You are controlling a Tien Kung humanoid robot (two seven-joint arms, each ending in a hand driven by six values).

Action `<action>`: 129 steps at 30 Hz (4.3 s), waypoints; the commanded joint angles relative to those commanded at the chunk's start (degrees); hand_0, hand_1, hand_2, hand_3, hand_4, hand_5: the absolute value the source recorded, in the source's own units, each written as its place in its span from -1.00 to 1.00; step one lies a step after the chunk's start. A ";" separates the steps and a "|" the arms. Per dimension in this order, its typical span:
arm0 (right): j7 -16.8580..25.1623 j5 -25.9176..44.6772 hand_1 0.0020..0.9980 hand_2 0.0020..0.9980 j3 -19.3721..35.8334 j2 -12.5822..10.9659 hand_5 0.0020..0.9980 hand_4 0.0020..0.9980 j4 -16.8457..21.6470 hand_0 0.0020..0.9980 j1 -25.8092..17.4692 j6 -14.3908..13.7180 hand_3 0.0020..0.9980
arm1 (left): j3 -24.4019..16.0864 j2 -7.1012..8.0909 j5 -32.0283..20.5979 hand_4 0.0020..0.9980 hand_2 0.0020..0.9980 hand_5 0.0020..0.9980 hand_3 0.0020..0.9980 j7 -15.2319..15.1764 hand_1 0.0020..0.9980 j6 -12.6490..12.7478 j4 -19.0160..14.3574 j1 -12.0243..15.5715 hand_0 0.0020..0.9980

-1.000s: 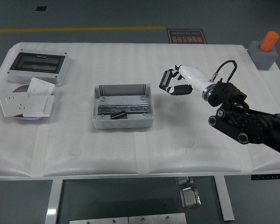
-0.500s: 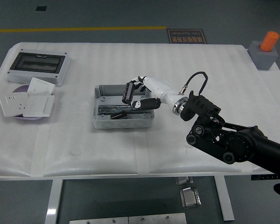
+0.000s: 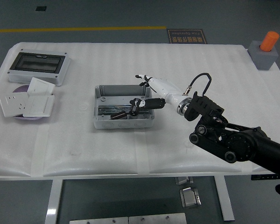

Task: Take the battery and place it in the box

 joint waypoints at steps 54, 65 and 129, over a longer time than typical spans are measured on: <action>1.57 -7.34 0.50 0.60 39.00 -10.87 0.42 1.00 11.97 0.81 -20.25 -3.09 0.87 | -0.54 0.58 -0.67 -0.10 -0.21 -0.39 0.02 -0.16 0.16 0.10 0.00 1.15 -0.08; 1.52 -7.68 0.49 0.61 41.29 -11.42 0.41 1.00 12.01 0.78 -21.77 -3.23 0.85 | 0.52 1.60 -1.13 -0.09 -0.21 -0.40 0.02 -0.12 0.16 -0.02 0.00 1.21 -0.08; 2.31 -7.16 0.46 0.59 41.69 -11.16 0.34 0.94 9.62 0.76 -21.52 -3.58 0.81 | -2.86 0.15 1.17 -0.08 -0.20 -0.41 0.02 0.77 0.16 -0.07 0.00 1.53 -0.08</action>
